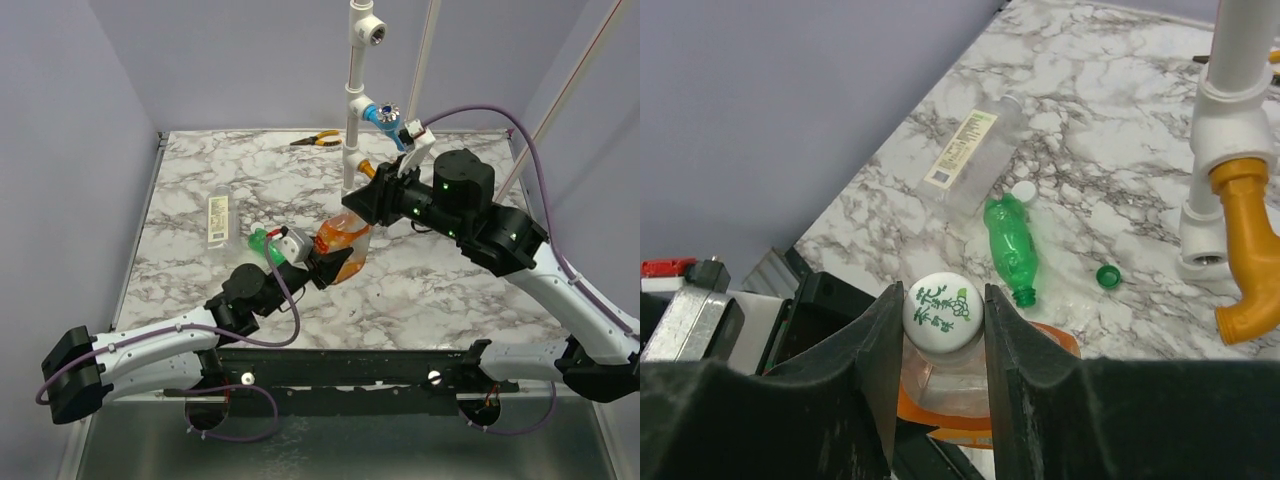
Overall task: Screw on the bottle caps
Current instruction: Screw the bottle cap onto the plastic bottle.
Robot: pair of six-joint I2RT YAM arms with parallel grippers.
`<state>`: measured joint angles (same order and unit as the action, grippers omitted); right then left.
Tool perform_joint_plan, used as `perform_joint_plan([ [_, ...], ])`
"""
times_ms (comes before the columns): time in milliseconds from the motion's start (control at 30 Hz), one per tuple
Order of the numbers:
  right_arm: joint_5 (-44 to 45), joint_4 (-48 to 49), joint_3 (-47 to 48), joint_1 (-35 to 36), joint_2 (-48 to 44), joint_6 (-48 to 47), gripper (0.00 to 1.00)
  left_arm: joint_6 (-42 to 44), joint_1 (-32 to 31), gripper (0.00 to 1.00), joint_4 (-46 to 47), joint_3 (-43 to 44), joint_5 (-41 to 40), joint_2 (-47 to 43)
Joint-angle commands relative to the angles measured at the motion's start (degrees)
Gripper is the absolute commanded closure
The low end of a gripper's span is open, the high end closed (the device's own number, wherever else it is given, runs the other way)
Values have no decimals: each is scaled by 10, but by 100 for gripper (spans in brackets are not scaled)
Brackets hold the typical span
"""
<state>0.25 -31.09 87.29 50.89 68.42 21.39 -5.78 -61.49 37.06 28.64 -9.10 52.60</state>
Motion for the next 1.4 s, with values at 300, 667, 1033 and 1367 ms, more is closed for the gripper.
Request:
perform_joint_plan([
  [300, 100, -139, 69, 5, 81, 75, 76, 85, -4, 100, 16, 83, -45, 65],
  [667, 172, -222, 146, 13, 162, 139, 78, 102, -5, 100, 21, 117, -80, 111],
  [1033, 204, -245, 183, 26, 200, 167, 69, 98, -5, 100, 21, 117, -94, 122],
  [1367, 190, -135, 118, 27, 117, 136, 49, 22, -6, 100, 13, 46, -95, 82],
])
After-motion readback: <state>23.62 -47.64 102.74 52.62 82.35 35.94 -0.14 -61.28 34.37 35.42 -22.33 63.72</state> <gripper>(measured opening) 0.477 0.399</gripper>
